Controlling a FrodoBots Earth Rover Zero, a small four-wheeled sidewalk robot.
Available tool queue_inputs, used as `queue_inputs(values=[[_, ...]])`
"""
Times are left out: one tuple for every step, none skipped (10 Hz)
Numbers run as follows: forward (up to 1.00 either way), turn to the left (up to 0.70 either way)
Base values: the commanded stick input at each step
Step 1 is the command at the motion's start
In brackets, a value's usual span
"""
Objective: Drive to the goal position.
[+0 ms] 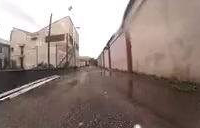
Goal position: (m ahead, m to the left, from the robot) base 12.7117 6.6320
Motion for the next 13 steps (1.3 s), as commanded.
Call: queue_inputs(values=[[0.61,0.12],[0.70,0.12],[0.70,0.12],[0.70,0.12],[0.70,0.12],[0.70,0.12],[0.70,0.12],[0.70,0.12],[0.70,0.12],[0.70,0.12],[0.70,0.12],[0.70,0.12],[0.70,0.12]])
